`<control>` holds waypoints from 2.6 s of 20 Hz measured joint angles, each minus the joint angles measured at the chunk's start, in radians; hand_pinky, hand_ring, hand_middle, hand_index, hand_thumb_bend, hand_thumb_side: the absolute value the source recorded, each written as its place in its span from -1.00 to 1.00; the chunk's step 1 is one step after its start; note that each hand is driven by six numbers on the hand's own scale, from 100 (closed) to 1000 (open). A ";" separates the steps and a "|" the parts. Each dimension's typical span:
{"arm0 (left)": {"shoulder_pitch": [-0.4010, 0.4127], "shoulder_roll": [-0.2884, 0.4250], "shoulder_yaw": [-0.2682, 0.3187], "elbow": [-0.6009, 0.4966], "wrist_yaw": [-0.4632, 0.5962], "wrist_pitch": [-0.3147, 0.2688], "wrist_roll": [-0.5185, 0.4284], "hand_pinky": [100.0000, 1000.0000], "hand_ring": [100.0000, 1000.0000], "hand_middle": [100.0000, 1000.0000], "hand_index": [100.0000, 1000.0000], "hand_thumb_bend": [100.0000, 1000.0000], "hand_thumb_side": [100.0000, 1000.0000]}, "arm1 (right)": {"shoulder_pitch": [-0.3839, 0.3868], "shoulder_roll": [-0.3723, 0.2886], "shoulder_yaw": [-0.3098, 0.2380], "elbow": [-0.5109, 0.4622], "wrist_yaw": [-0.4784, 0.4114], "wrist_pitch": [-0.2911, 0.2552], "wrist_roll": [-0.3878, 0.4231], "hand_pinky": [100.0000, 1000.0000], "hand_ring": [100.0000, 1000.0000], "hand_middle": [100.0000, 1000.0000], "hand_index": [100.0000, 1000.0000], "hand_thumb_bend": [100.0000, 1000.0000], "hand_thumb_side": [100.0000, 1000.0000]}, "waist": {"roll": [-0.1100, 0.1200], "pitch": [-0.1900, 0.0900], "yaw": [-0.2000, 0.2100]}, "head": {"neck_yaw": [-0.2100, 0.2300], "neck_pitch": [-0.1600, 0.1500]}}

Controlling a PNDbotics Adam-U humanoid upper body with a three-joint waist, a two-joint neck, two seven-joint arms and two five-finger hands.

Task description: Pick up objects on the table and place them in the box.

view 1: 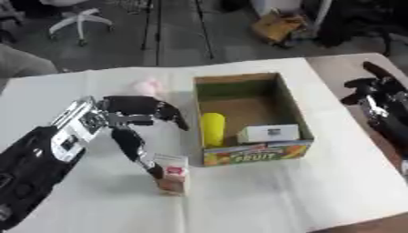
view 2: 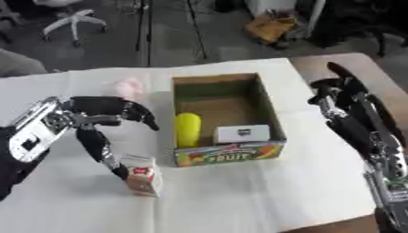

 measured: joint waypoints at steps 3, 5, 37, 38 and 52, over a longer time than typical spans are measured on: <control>0.000 0.000 0.004 -0.006 -0.032 -0.005 0.005 0.45 0.50 0.46 0.72 1.00 0.17 | 0.000 0.000 0.000 0.000 0.000 0.000 0.000 0.38 0.16 0.36 1.00 -0.95 -0.06 | 0.000 0.000 0.000 | 0.000 0.000; -0.001 0.000 0.004 -0.008 -0.050 -0.008 0.008 0.45 0.50 0.46 0.72 1.00 0.17 | 0.000 0.000 0.000 0.000 0.000 0.000 0.000 0.38 0.16 0.36 1.00 -0.95 -0.06 | 0.000 0.000 0.000 | 0.000 0.000; 0.034 -0.065 0.022 0.118 -0.036 -0.032 0.032 0.07 -0.11 -0.15 0.32 0.01 -0.02 | -0.001 0.000 0.000 0.000 0.000 0.000 0.000 0.38 0.16 0.36 1.00 -0.95 -0.05 | -0.003 0.001 -0.002 | -0.001 0.000; 0.033 -0.070 0.021 0.131 -0.019 -0.038 0.038 0.07 -0.12 -0.15 0.32 -0.03 -0.05 | -0.001 0.000 0.000 0.000 0.000 0.000 0.000 0.38 0.16 0.36 1.00 -0.95 -0.05 | -0.003 0.001 -0.002 | -0.001 0.000; 0.033 -0.081 0.013 0.148 0.216 -0.012 0.012 -0.20 -0.58 -0.69 -0.24 -0.81 -0.24 | -0.001 0.000 0.000 0.000 0.000 0.000 0.000 0.38 0.16 0.36 1.00 -0.95 -0.05 | -0.003 0.001 -0.001 | -0.002 -0.001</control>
